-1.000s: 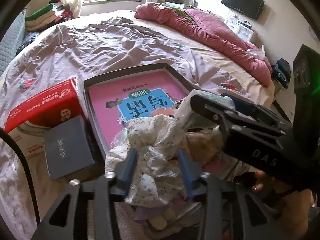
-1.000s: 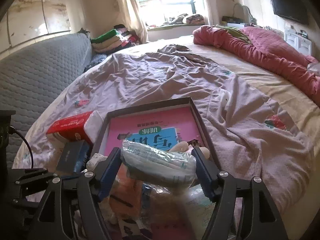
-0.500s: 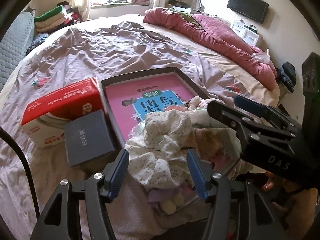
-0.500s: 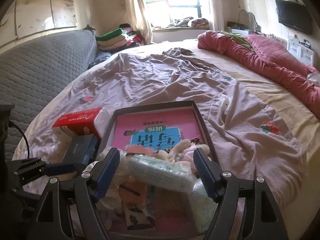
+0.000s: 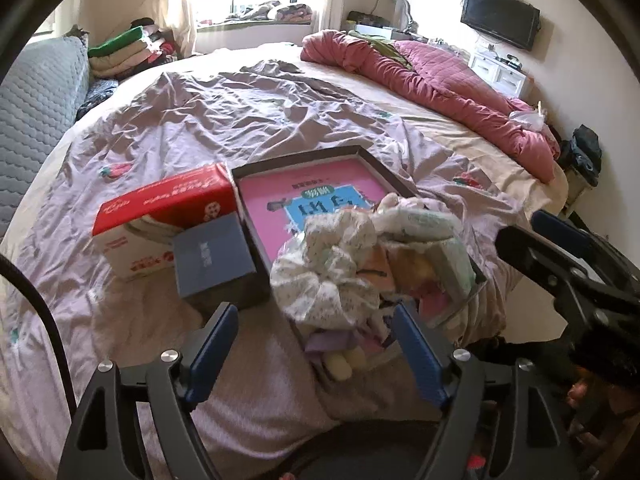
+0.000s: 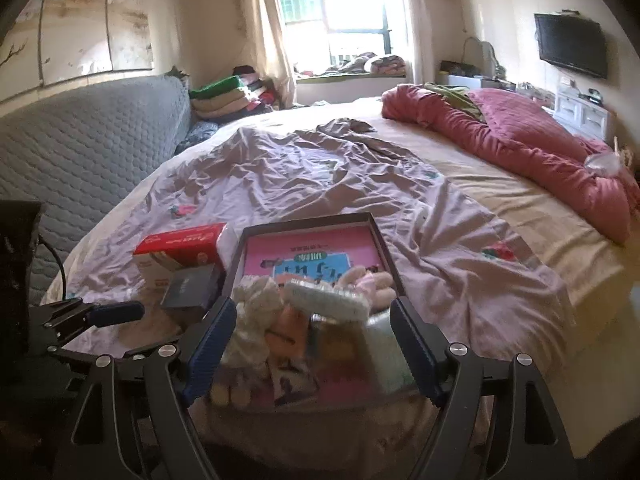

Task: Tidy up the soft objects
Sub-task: 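Release the scrunchie onto the tray with the left tool while the right tool releases the white pack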

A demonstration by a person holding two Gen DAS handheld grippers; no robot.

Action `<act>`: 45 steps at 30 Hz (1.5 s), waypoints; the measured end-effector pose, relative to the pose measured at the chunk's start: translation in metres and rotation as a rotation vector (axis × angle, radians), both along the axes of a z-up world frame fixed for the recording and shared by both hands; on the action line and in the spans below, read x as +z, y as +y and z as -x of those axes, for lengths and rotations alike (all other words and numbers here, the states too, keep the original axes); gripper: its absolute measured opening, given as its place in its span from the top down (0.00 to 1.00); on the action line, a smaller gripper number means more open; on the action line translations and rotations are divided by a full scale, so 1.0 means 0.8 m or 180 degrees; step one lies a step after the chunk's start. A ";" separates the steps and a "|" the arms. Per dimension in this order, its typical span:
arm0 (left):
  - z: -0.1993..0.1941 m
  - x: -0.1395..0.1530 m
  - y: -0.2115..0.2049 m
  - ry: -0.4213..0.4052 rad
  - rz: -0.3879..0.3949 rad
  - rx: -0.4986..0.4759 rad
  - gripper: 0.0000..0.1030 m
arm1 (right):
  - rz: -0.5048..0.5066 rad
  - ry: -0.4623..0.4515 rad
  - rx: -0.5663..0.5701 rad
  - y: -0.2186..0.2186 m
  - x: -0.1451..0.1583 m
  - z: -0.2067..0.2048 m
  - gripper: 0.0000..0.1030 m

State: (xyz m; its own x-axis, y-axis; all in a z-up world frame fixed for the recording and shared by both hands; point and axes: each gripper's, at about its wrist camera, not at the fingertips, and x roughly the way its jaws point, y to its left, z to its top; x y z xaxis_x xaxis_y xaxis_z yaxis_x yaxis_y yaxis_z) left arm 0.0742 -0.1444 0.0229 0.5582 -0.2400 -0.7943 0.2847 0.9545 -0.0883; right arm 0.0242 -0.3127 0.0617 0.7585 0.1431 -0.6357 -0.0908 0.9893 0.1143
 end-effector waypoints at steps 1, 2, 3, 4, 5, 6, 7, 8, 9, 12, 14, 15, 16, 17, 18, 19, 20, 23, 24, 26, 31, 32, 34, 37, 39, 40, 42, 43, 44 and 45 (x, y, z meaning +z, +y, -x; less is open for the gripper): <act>0.005 0.001 0.001 -0.0011 -0.0024 0.0011 0.23 | 0.0044 0.0001 0.0011 0.003 0.001 0.007 0.22; 0.010 0.003 0.002 -0.0027 -0.0049 0.0029 0.23 | 0.0059 0.0027 0.0034 0.006 0.002 0.012 0.21; 0.014 0.004 0.003 -0.0030 -0.0062 0.0043 0.22 | 0.0063 0.0048 0.0051 0.007 0.001 0.015 0.21; 0.017 0.005 0.004 -0.0033 -0.0075 0.0059 0.22 | 0.0070 0.0087 0.0058 0.009 0.000 0.019 0.21; 0.022 0.007 0.006 -0.0049 -0.0092 0.0083 0.22 | 0.0076 0.0109 0.0055 0.010 -0.001 0.023 0.21; 0.028 0.010 0.007 -0.0069 -0.0113 0.0111 0.22 | 0.0073 0.0114 0.0044 0.012 -0.003 0.027 0.21; 0.034 0.012 0.009 -0.0098 -0.0122 0.0151 0.22 | 0.0062 0.0118 0.0024 0.014 -0.004 0.031 0.21; 0.038 0.012 0.011 -0.0106 -0.0127 0.0175 0.22 | 0.0045 0.0116 0.0006 0.015 -0.004 0.036 0.21; 0.043 0.012 0.012 -0.0102 -0.0143 0.0209 0.22 | 0.0037 0.0112 -0.0012 0.015 -0.005 0.039 0.21; 0.054 0.010 0.016 -0.0079 -0.0216 0.0297 0.22 | 0.0112 0.0036 -0.0110 0.017 -0.005 0.052 0.21; 0.060 0.007 0.020 -0.0059 -0.0238 0.0353 0.22 | 0.0063 0.0057 -0.0138 0.015 -0.006 0.057 0.21; 0.063 0.006 0.021 -0.0047 -0.0237 0.0368 0.22 | 0.0025 0.0080 -0.0147 0.015 -0.008 0.061 0.21; 0.066 0.005 0.023 -0.0042 -0.0243 0.0373 0.22 | 0.0022 0.0097 -0.0133 0.017 -0.009 0.063 0.21; 0.068 0.005 0.021 -0.0049 -0.0258 0.0379 0.22 | 0.0032 0.0115 -0.0121 0.018 -0.010 0.064 0.21; 0.072 0.005 0.022 -0.0073 -0.0281 0.0388 0.22 | 0.0039 0.0137 -0.0122 0.018 -0.011 0.065 0.21; 0.074 0.005 0.022 -0.0082 -0.0296 0.0400 0.22 | 0.0016 0.0160 -0.0124 0.018 -0.012 0.067 0.20; 0.076 0.005 0.022 -0.0081 -0.0292 0.0406 0.22 | -0.0015 0.0169 -0.0104 0.019 -0.012 0.069 0.21; 0.081 0.007 0.023 -0.0083 -0.0282 0.0422 0.22 | 0.0029 0.0185 -0.0066 0.024 -0.014 0.074 0.20; 0.082 0.008 0.023 -0.0099 -0.0288 0.0421 0.22 | 0.0014 0.0191 -0.0070 0.025 -0.015 0.075 0.20; 0.085 0.008 0.021 -0.0088 -0.0307 0.0398 0.22 | 0.0005 0.0193 -0.0070 0.025 -0.015 0.077 0.20; 0.089 0.007 0.016 -0.0081 -0.0372 0.0375 0.22 | -0.0011 0.0211 -0.0035 0.027 -0.016 0.082 0.20; 0.089 0.006 0.015 -0.0082 -0.0382 0.0375 0.22 | -0.0012 0.0209 -0.0027 0.028 -0.016 0.082 0.20; 0.091 0.007 0.013 -0.0085 -0.0392 0.0367 0.22 | -0.0014 0.0223 -0.0019 0.028 -0.016 0.082 0.20; 0.091 0.007 0.013 -0.0078 -0.0400 0.0370 0.22 | -0.0019 0.0225 -0.0037 0.027 -0.015 0.083 0.20; 0.092 0.006 0.013 -0.0080 -0.0402 0.0371 0.22 | -0.0035 0.0218 -0.0032 0.027 -0.014 0.085 0.20; 0.092 0.006 0.013 -0.0078 -0.0398 0.0371 0.22 | -0.0029 0.0223 -0.0033 0.027 -0.014 0.085 0.20; 0.094 0.006 0.013 -0.0075 -0.0387 0.0390 0.22 | -0.0025 0.0222 -0.0024 0.028 -0.014 0.085 0.20; 0.094 0.006 0.013 -0.0071 -0.0385 0.0396 0.22 | -0.0020 0.0224 -0.0024 0.028 -0.014 0.085 0.20; 0.094 0.006 0.014 -0.0060 -0.0385 0.0399 0.22 | -0.0021 0.0223 -0.0024 0.028 -0.014 0.085 0.20; 0.094 0.005 0.015 -0.0046 -0.0387 0.0402 0.22 | -0.0030 0.0227 -0.0025 0.029 -0.014 0.084 0.20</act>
